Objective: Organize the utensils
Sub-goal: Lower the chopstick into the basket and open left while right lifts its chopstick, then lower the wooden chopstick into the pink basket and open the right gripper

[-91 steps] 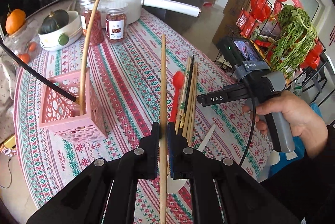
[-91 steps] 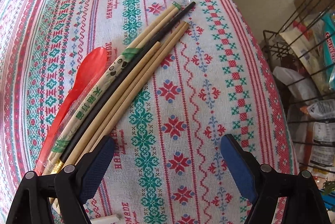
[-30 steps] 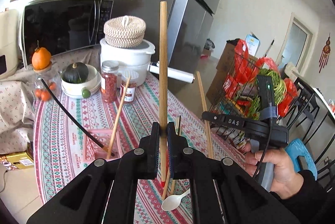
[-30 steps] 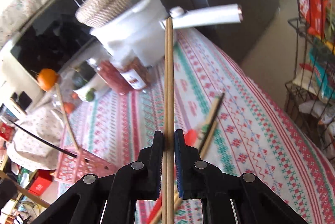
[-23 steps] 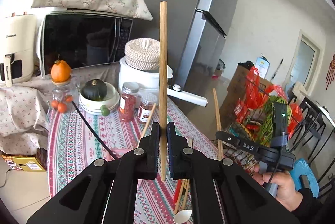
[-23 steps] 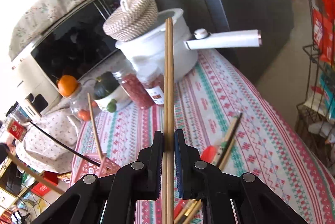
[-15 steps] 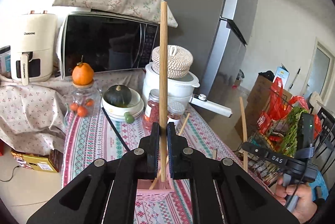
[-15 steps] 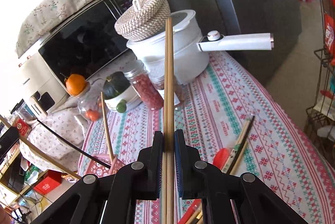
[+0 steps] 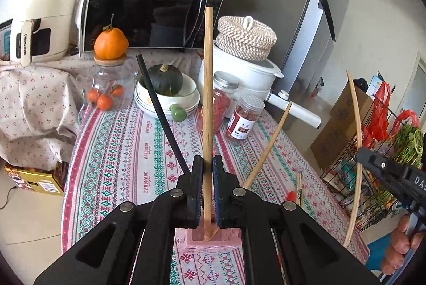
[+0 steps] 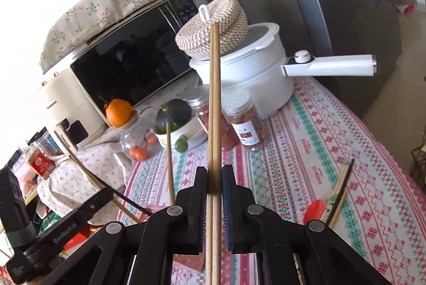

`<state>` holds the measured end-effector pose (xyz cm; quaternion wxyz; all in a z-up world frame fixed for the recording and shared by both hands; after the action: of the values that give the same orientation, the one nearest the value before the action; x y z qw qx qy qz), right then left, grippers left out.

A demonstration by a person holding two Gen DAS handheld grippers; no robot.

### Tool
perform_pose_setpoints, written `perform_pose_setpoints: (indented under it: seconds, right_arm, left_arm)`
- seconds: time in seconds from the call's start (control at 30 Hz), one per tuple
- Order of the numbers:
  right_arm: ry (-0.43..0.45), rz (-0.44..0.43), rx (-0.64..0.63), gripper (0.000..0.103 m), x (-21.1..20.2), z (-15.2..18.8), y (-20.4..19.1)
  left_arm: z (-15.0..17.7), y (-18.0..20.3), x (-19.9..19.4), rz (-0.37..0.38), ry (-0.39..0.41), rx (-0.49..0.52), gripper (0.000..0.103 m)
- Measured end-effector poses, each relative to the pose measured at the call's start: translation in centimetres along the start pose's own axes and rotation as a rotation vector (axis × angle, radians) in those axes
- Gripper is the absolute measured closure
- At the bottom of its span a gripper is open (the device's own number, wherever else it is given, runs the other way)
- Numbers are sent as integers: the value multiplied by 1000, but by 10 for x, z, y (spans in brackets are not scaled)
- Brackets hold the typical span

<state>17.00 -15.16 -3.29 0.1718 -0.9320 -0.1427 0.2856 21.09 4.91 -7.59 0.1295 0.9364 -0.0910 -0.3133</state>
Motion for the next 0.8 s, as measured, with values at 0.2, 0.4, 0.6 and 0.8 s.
perform_pose_setpoints:
  seconds: [0.2,0.4,0.6,0.8]
  right_arm:
    - [31,-41,-10,93,8,-1,-24]
    - [72,-73,-17,93,18,-1,-52]
    - [110,-52,-6,93,42,2,-72]
    - [105,-15,-68,93,76,13,-92]
  left_arm:
    - [4,-4,0,9,-69,-15,81]
    - [8,-10,-27,9,-112,-49,46]
    - [17,-28,-48,-34,-136,-21,43]
    - [25,-54,-60,-41,-170,-62,43]
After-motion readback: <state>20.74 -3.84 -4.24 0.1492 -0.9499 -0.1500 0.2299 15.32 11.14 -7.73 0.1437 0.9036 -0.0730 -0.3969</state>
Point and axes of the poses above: each gripper's, at about its wrist camera, not at the fingertips, and x roughly the way its jaws point, y to its right, z to its underside, the point moved 7 cm from there along x, roughly the way its jaws point, and after that the axes turned 2 degrees about -x, right-handed, at the moved point
